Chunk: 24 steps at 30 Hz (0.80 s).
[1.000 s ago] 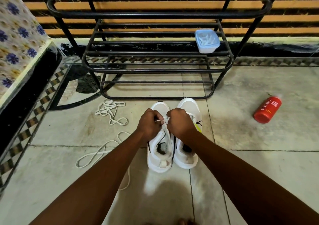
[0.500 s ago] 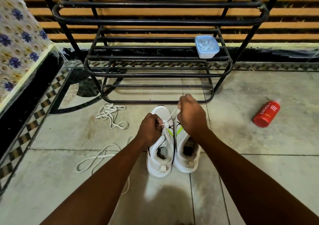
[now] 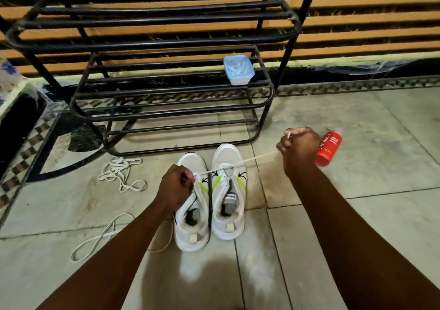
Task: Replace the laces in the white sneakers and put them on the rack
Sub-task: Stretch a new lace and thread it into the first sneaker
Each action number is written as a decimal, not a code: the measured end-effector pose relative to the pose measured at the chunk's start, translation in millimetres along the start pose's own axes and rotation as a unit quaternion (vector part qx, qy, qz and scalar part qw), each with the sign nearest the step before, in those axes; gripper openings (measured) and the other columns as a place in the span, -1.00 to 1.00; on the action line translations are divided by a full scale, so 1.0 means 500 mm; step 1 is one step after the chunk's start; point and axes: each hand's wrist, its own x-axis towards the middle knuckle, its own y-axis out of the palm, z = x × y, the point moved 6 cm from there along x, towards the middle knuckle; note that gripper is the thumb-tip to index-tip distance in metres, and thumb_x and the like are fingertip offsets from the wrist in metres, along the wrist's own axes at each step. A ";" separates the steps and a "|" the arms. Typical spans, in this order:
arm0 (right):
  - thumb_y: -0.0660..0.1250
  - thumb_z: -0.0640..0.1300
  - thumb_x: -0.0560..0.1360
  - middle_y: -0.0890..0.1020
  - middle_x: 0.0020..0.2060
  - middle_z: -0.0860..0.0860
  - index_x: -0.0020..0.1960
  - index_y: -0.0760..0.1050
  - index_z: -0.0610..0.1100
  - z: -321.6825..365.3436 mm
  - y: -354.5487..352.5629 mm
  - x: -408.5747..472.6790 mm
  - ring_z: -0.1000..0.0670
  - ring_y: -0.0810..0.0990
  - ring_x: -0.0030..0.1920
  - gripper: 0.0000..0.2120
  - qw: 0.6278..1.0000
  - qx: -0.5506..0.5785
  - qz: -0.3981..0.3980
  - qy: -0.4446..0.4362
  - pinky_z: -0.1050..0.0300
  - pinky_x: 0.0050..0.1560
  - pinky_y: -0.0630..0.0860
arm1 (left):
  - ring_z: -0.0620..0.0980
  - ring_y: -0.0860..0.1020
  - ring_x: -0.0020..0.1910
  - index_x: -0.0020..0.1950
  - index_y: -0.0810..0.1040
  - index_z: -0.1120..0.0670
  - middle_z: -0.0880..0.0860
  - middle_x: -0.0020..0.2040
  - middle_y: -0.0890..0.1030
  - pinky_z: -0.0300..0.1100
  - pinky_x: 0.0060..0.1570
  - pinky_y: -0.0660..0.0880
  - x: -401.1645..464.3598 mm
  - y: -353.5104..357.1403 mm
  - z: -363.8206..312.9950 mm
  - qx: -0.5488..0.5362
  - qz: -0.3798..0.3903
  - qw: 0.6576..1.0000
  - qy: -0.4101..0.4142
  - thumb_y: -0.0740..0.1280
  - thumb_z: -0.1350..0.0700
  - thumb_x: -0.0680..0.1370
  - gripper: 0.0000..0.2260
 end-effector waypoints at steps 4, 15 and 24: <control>0.12 -0.33 0.56 0.50 -0.31 -0.07 -0.18 0.44 -0.16 0.048 -0.046 0.030 -0.02 0.47 -0.36 -0.79 0.950 -0.270 -0.035 -0.153 0.10 -0.26 0.44 | -0.11 0.60 -0.15 -0.16 0.56 -0.03 -0.04 -0.05 0.55 -0.50 -0.16 0.35 0.001 0.000 0.001 0.003 0.000 1.000 -0.001 0.49 0.25 0.52 -0.79; 0.31 -0.05 0.52 0.52 0.09 -0.05 0.13 0.57 -0.09 -0.215 0.137 -0.146 -0.15 0.43 0.15 -0.78 0.516 -0.669 0.336 -0.415 -0.03 0.01 0.54 | -0.05 0.56 -0.11 -0.14 0.55 -0.01 0.03 0.01 0.53 -0.31 -0.03 0.39 -0.004 -0.002 -0.011 0.000 0.016 1.000 0.004 0.41 0.30 0.51 -0.80; 0.26 -0.26 0.52 0.56 0.10 -0.04 0.12 0.57 -0.10 -0.312 0.211 -0.207 -0.15 0.40 0.30 -0.78 0.246 -0.804 0.369 -0.395 -0.01 0.11 0.36 | 0.05 0.56 0.01 -0.10 0.58 0.10 0.03 -0.05 0.49 -0.14 0.09 0.48 -0.007 -0.001 -0.007 -0.024 0.029 0.999 0.021 0.36 0.33 0.51 -0.87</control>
